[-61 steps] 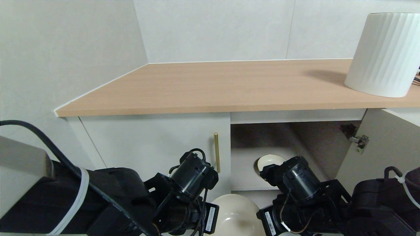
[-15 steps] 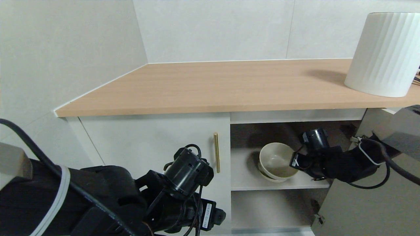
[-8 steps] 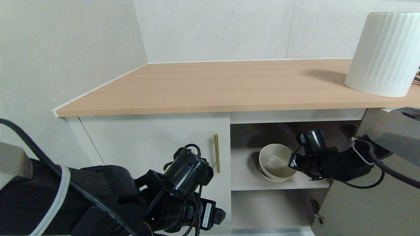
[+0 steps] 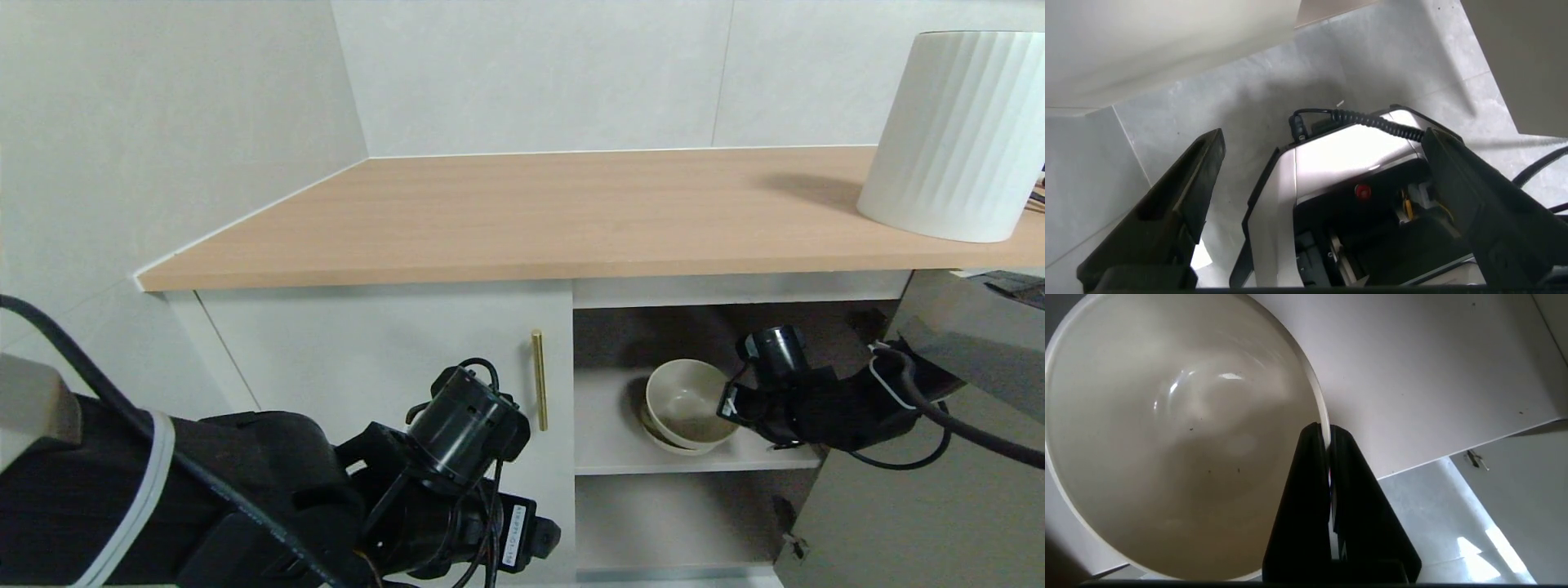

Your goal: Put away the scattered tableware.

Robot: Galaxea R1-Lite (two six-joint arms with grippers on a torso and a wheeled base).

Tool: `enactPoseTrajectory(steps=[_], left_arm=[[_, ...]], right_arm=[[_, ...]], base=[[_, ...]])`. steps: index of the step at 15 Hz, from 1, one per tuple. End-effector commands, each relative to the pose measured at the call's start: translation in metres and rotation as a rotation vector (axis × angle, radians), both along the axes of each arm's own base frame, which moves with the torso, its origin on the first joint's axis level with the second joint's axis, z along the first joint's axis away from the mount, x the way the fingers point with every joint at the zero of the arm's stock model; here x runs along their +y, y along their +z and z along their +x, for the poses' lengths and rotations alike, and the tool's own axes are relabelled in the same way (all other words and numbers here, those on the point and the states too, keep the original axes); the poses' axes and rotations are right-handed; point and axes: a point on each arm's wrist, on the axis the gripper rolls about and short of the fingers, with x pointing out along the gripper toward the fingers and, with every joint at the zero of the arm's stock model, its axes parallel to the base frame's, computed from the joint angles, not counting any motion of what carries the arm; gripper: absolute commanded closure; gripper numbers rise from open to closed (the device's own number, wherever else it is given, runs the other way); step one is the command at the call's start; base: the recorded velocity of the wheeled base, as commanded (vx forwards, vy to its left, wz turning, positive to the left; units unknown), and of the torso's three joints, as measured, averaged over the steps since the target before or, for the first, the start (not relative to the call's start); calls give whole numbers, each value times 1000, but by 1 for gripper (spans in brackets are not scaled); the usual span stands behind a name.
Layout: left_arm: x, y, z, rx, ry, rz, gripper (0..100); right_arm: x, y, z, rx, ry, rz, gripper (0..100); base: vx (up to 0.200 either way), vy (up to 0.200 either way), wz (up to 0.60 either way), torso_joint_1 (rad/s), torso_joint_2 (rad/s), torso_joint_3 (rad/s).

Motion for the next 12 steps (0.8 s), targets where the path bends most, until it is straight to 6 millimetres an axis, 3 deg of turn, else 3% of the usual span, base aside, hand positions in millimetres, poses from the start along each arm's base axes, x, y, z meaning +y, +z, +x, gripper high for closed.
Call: enactPoseTrajectory(steps=[1,8,9,12], left_arm=[[0,-1,0,2,0,2,0],[0,-1,0,2,0,2,0],[0,-1,0,2,0,2,0],[0,-1,0,2,0,2,0]], right_arm=[[0,-1,0,2,1,-1,100],[2,-1,-2,6,9,-2,100],[3,-2,-2,8,12,-2,0],[5,-2,-4,10,18,-2,0]], base=[[0,0,0,0,0,0],[0,0,0,0,0,0],[0,0,0,0,0,0],[0,0,0,0,0,0]])
